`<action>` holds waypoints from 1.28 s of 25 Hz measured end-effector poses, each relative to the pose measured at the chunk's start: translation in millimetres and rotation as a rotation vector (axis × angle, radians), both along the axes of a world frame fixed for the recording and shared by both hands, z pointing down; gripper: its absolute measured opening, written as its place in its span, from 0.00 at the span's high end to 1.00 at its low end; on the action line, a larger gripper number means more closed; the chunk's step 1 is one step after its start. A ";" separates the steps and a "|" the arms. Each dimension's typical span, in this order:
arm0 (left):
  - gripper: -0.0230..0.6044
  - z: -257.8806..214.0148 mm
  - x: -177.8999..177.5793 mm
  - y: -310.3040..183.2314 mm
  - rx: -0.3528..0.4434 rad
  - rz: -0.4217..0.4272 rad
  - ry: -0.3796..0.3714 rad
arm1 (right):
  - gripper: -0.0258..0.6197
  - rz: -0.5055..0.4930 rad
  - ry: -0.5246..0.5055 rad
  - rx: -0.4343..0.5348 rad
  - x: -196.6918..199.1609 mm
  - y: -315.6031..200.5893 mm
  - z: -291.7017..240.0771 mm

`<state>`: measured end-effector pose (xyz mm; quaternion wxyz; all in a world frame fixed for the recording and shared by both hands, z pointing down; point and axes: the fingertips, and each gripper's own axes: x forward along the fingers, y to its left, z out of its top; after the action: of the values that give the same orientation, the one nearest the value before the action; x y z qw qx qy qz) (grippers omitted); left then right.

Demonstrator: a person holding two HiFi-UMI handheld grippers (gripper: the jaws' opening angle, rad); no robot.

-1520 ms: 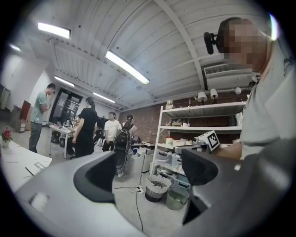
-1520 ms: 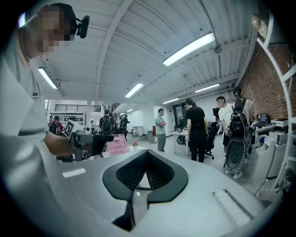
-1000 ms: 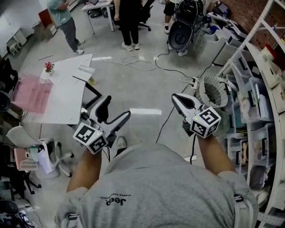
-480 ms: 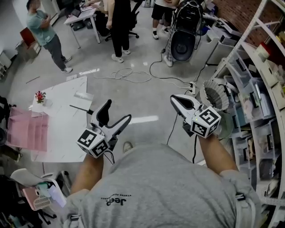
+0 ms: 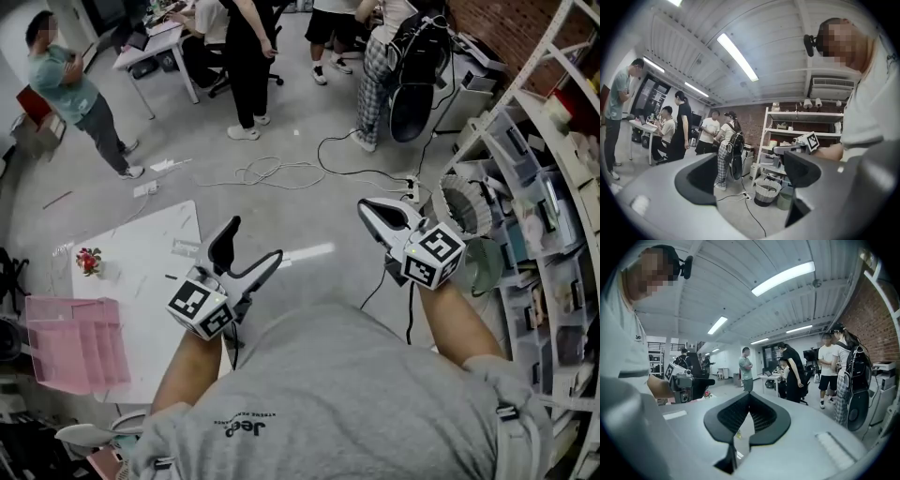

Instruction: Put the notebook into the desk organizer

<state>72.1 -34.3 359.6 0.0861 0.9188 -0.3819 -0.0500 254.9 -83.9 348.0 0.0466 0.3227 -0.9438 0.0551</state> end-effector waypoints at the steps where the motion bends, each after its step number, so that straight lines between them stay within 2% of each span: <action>1: 0.21 3.1 -7.0 -10.7 -0.009 0.000 0.005 | 0.96 0.001 0.005 -0.003 -6.4 -10.2 1.4; 5: 0.21 9.4 -25.0 -55.8 -0.058 -0.003 0.019 | 0.96 -0.002 0.011 -0.026 -24.2 -57.4 1.8; 10: 0.21 12.5 -11.0 -113.8 -0.087 -0.035 0.009 | 0.96 -0.047 0.003 -0.070 -14.2 -122.3 14.5; 15: 0.21 17.3 -0.2 -172.5 -0.083 -0.173 -0.002 | 0.96 -0.214 0.001 -0.069 -19.8 -205.7 25.5; 18: 0.21 19.4 2.4 -205.5 -0.102 -0.279 0.041 | 0.96 -0.323 0.031 -0.047 -26.7 -250.3 25.9; 21: 0.21 20.1 -11.2 -226.4 -0.119 -0.370 0.061 | 0.96 -0.398 0.017 -0.040 -50.2 -288.5 18.7; 26: 0.21 24.7 -46.1 -229.6 -0.137 -0.446 0.060 | 0.96 -0.473 0.007 -0.049 -96.2 -303.5 21.9; 32: 0.21 42.4 -81.2 -229.0 -0.177 -0.382 0.069 | 0.96 -0.428 0.016 -0.064 -134.8 -300.2 29.3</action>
<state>-9.1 -263.3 402.0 0.1682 0.8165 -0.5488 -0.0630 120.1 -384.1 377.3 0.0749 0.1135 -0.9881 0.0716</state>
